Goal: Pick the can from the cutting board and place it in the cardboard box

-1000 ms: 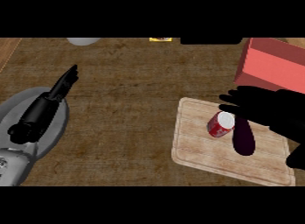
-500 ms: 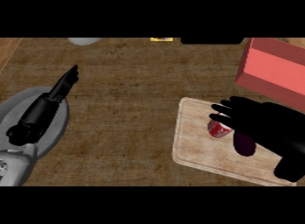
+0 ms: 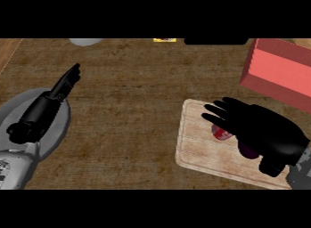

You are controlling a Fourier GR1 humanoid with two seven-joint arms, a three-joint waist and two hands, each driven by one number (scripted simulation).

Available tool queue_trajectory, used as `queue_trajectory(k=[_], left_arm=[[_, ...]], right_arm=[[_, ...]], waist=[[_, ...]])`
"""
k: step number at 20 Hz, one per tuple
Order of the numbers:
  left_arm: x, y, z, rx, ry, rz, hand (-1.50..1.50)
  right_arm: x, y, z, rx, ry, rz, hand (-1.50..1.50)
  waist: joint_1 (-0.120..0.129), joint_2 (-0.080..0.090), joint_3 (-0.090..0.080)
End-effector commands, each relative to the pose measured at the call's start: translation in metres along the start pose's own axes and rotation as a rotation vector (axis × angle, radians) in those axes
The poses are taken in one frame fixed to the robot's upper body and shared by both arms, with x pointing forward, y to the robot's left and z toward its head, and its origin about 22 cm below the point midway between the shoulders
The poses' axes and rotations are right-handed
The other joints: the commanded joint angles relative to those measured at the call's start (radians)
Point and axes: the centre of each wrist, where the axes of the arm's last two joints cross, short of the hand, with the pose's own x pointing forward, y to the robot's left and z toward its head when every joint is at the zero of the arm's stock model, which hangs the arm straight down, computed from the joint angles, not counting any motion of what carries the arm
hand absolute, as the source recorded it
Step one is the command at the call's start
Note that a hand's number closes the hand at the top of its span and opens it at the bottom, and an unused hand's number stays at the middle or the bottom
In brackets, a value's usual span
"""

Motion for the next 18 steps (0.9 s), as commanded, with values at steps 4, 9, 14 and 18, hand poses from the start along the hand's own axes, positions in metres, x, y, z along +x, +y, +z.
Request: queue_trajectory(k=[4,9,14,18], left_arm=[[0.007,-0.013,0.003,0.007,-0.004,0.02,0.0],[-0.01,0.005,0.011,-0.001,0.02,0.01,0.0],[-0.011,-0.019,-0.006,-0.013,0.001,0.011,0.0],[-0.014,0.0,0.007,0.003,-0.012,-0.001,0.0]], right_arm=[[-0.025,0.01,-0.014,0.025,0.059,0.04,-1.5],[-0.006,0.045,-0.024,0.021,0.054,0.033,-1.5],[-0.019,0.024,-0.037,0.029,0.008,0.001,-1.5],[-0.026,0.06,-0.034,0.048,0.039,0.024,-1.5]], waist=[[0.004,0.0,0.0],[0.0,0.0,0.0],[0.0,0.0,0.0],[0.0,0.0,0.0]])
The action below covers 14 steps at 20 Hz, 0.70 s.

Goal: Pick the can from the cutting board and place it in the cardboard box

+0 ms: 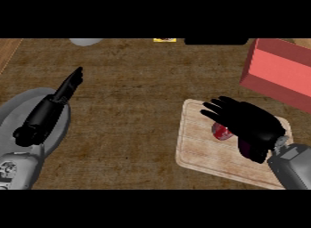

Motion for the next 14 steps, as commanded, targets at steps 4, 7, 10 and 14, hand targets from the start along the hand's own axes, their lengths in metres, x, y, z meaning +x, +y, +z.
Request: queue_trajectory(k=[4,7,10,14], left_arm=[[-0.007,0.003,0.0,-0.004,0.007,-0.01,0.0],[0.006,0.019,0.004,0.006,-0.011,-0.012,0.0],[0.005,0.014,-0.011,0.02,0.001,-0.011,0.0],[0.022,0.004,-0.002,-0.004,-0.008,0.0,0.0]], right_arm=[[-0.006,0.026,-0.016,0.002,0.053,0.029,-1.5],[0.004,0.032,-0.019,0.007,0.057,0.017,-1.5],[-0.028,0.019,-0.009,0.015,0.058,0.007,-1.5],[-0.027,0.041,-0.022,0.036,0.021,0.014,-1.5]], waist=[[0.0,0.0,0.0],[0.0,0.0,0.0],[-0.002,0.0,0.0],[0.001,0.0,0.0]])
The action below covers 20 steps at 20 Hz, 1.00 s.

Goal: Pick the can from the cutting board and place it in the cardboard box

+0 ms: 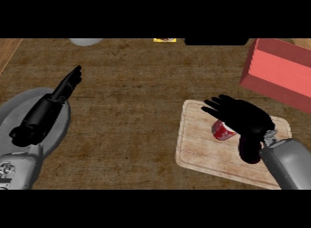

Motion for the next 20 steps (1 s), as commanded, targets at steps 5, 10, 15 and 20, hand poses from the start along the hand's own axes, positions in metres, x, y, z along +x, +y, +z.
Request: queue_trajectory(k=[5,10,15,20], left_arm=[[0.003,0.007,0.013,0.006,-0.015,-0.021,0.0],[-0.011,0.012,0.033,-0.003,-0.002,0.007,0.0],[0.01,-0.001,0.006,0.004,-0.008,-0.01,0.0],[0.01,0.008,-0.005,0.008,0.004,-0.007,0.0]], right_arm=[[0.001,0.006,-0.022,-0.084,-0.139,0.06,1.5],[0.002,0.017,-0.021,-0.187,-0.17,0.1,1.5],[-0.016,0.034,-0.02,-0.168,-0.206,-0.108,1.5],[-0.019,0.039,-0.025,-0.266,-0.243,-0.214,1.5]], waist=[[0.005,0.002,0.003],[0.005,0.002,0.003],[0.002,0.003,0.003],[-0.001,0.003,0.003]])
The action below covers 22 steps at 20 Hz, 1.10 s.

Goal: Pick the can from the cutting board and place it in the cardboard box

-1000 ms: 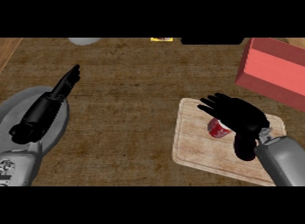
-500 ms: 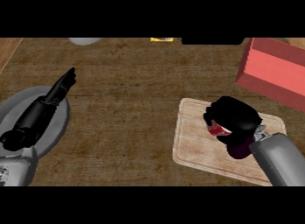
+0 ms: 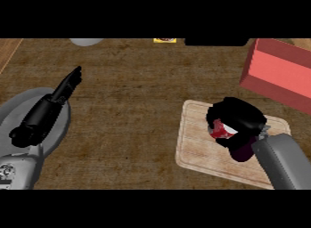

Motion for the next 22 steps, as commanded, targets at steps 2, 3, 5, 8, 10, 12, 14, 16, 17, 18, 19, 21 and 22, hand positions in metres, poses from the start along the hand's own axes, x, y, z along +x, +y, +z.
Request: queue_trajectory(k=[2,3,5,8,10,12,14,16,17,18,19,21,22], left_arm=[[-0.015,0.007,0.008,0.016,0.002,0.001,0.0],[-0.006,0.011,0.004,0.015,0.01,0.002,0.0],[-0.012,0.021,0.003,0.023,0.004,0.009,0.0],[-0.002,0.015,0.009,0.029,0.0,-0.017,0.0],[-0.007,0.01,0.009,0.03,0.023,-0.023,0.0],[0.007,0.004,0.008,0.012,-0.01,-0.002,0.0],[0.005,0.011,0.0,-0.002,-0.005,-0.009,0.0],[-0.004,0.009,0.002,0.022,0.004,-0.015,0.0],[-0.015,0.007,0.008,0.019,0.017,0.008,0.0],[-0.007,0.0,0.004,0.007,0.006,0.004,0.0],[0.001,-0.004,-0.004,0.003,-0.006,0.011,0.0],[-0.004,-0.007,0.008,-0.016,-0.001,0.015,0.0],[-0.002,-0.008,-0.012,-0.012,0.006,-0.007,0.0]], right_arm=[[-0.004,-0.013,0.029,-0.144,-0.058,-0.044,1.5],[-0.01,-0.012,0.022,-0.187,-0.05,-0.03,1.5],[0.007,-0.035,0.021,-0.238,-0.075,0.007,1.5],[0.008,-0.062,0.055,-0.312,-0.095,0.08,1.5],[0.011,-0.072,0.067,-0.361,-0.076,0.061,1.5],[0.014,-0.088,0.079,-0.406,-0.013,0.013,1.5],[-0.007,-0.108,0.079,-0.538,0.106,-0.057,1.5],[-0.009,-0.116,0.087,-0.598,0.179,-0.152,1.5],[-0.022,-0.122,0.099,-0.635,0.235,-0.179,1.5],[-0.03,-0.119,0.097,-0.625,0.284,-0.225,1.5],[-0.025,-0.139,0.096,-0.669,0.32,-0.224,1.5],[-0.036,-0.144,0.101,-0.713,0.398,-0.232,1.5],[-0.043,-0.148,0.096,-0.724,0.401,-0.254,1.5]], waist=[[-0.013,0.004,0.006],[-0.006,0.005,0.007],[-0.012,0.004,0.006],[-0.018,0.0,0.006],[-0.016,0.002,0.006],[-0.014,0.001,0.006],[-0.015,0.004,0.006],[-0.021,0.003,0.006],[-0.02,0.005,0.005],[-0.009,0.006,0.006],[-0.011,0.004,0.006],[0.0,0.005,0.006],[-0.006,0.008,0.006]])
